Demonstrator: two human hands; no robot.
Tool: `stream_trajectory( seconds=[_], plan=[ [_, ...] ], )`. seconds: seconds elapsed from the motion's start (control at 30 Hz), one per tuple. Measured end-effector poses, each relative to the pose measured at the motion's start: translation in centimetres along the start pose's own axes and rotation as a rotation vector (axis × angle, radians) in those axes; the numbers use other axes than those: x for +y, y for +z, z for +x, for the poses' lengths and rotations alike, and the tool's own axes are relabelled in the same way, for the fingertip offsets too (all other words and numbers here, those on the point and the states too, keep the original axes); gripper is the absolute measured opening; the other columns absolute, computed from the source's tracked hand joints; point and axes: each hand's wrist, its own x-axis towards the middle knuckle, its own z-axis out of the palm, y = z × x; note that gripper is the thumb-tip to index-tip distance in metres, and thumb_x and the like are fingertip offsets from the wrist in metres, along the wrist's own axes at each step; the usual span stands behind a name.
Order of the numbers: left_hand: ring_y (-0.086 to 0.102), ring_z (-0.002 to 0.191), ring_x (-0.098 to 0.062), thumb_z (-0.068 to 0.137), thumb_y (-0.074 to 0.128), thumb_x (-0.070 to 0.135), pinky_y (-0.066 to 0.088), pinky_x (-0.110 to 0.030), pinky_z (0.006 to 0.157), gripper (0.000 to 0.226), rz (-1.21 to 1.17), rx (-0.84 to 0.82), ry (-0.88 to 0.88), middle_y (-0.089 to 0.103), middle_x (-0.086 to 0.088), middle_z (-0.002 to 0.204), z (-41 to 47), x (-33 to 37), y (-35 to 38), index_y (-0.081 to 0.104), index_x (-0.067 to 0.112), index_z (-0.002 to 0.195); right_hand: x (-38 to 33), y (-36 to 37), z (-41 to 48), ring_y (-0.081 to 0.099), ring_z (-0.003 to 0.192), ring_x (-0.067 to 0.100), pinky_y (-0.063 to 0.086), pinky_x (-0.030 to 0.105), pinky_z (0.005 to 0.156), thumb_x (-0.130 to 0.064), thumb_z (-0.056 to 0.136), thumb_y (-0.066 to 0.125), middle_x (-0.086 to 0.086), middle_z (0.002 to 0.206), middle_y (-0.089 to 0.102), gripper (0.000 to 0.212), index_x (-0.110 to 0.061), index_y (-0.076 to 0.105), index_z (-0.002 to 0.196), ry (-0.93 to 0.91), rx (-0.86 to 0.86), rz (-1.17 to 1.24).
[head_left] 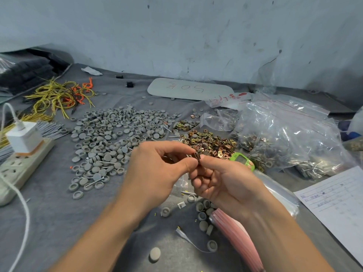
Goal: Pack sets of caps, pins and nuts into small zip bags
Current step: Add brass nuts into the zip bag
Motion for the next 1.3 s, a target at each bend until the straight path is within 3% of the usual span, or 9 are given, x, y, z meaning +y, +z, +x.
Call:
stream_trajectory(
  seconds=[0.1,0.17,0.3,0.43,0.5,0.53,0.63,0.8,1.3],
  plan=[
    [0.067,0.061,-0.003,0.075,0.09,0.027,0.049,-0.016,0.058,0.017,0.071,0.03,0.024,0.074,0.014,0.069,-0.2,0.1,-0.1,0.081,0.04,0.081,-0.1,0.1,-0.2,0.059,0.055,0.014,0.047,0.019,0.045,-0.019,0.08,0.067,0.012,0.07,0.065,0.02,-0.009,0.078,0.067,0.0,-0.01,0.001],
    [0.065,0.058,-0.002,0.075,0.09,0.027,0.046,-0.014,0.055,0.015,0.075,0.026,0.025,0.074,0.013,0.067,-0.2,0.2,-0.1,0.081,0.038,0.079,-0.1,0.0,-0.3,0.061,0.056,0.016,0.049,0.019,0.046,-0.016,0.083,0.066,0.013,0.072,0.067,0.021,-0.008,0.079,0.069,-0.019,-0.008,-0.015],
    [0.065,0.059,-0.013,0.076,0.09,0.026,0.052,-0.027,0.054,0.016,0.056,0.022,-0.006,0.073,0.009,0.065,-0.1,0.3,0.1,0.08,0.039,0.078,-0.1,-0.4,-0.3,0.062,0.056,0.018,0.05,0.02,0.048,-0.011,0.098,0.058,0.015,0.073,0.069,0.037,-0.008,0.08,0.068,-0.05,0.013,-0.053],
    [0.069,0.065,-0.02,0.079,0.087,0.028,0.057,-0.039,0.061,0.01,0.063,-0.012,-0.028,0.074,0.007,0.067,0.0,0.3,0.1,0.081,0.036,0.078,-0.3,-0.8,-0.2,0.063,0.06,0.019,0.052,0.022,0.055,0.0,0.092,0.06,0.017,0.081,0.071,0.025,-0.006,0.082,0.084,-0.123,0.03,-0.076],
    [0.068,0.063,-0.02,0.08,0.086,0.029,0.056,-0.037,0.059,0.01,0.066,-0.021,-0.029,0.074,0.007,0.067,0.0,0.2,0.1,0.081,0.037,0.077,-0.3,-1.1,-0.2,0.062,0.063,0.019,0.053,0.023,0.06,0.007,0.088,0.061,0.016,0.087,0.074,0.028,-0.008,0.083,0.097,-0.161,0.016,-0.12],
    [0.064,0.058,-0.015,0.08,0.086,0.029,0.052,-0.03,0.053,0.01,0.067,-0.015,-0.025,0.073,0.008,0.065,0.0,0.2,0.0,0.081,0.037,0.076,-0.3,-1.2,-0.3,0.062,0.065,0.018,0.052,0.023,0.062,0.009,0.088,0.062,0.014,0.089,0.075,0.031,-0.011,0.083,0.099,-0.182,0.005,-0.155],
    [0.053,0.049,0.002,0.082,0.085,0.025,0.039,-0.012,0.048,0.013,0.062,-0.015,-0.02,0.069,0.011,0.059,0.0,0.1,-0.1,0.08,0.034,0.074,0.0,-1.2,-0.3,0.063,0.072,0.017,0.052,0.025,0.068,0.008,0.088,0.066,0.01,0.091,0.077,0.034,-0.018,0.084,0.099,-0.265,0.025,-0.272],
    [0.056,0.052,0.0,0.082,0.085,0.025,0.042,-0.013,0.051,0.014,0.046,-0.017,-0.03,0.069,0.01,0.06,0.1,0.2,0.0,0.08,0.037,0.075,0.1,-1.0,-0.3,0.061,0.064,0.014,0.053,0.024,0.065,0.006,0.086,0.07,0.011,0.085,0.075,0.03,-0.018,0.085,0.097,-0.341,0.044,-0.277],
    [0.062,0.053,-0.002,0.069,0.093,0.021,0.044,-0.012,0.052,0.02,0.114,0.05,0.036,0.071,0.014,0.062,-0.5,0.5,-0.1,0.08,0.037,0.073,0.3,-1.1,0.0,0.068,0.065,0.016,0.055,0.023,0.062,0.019,0.076,0.072,0.009,0.076,0.077,0.039,-0.018,0.084,0.084,-0.423,0.086,-0.429]
  ],
)
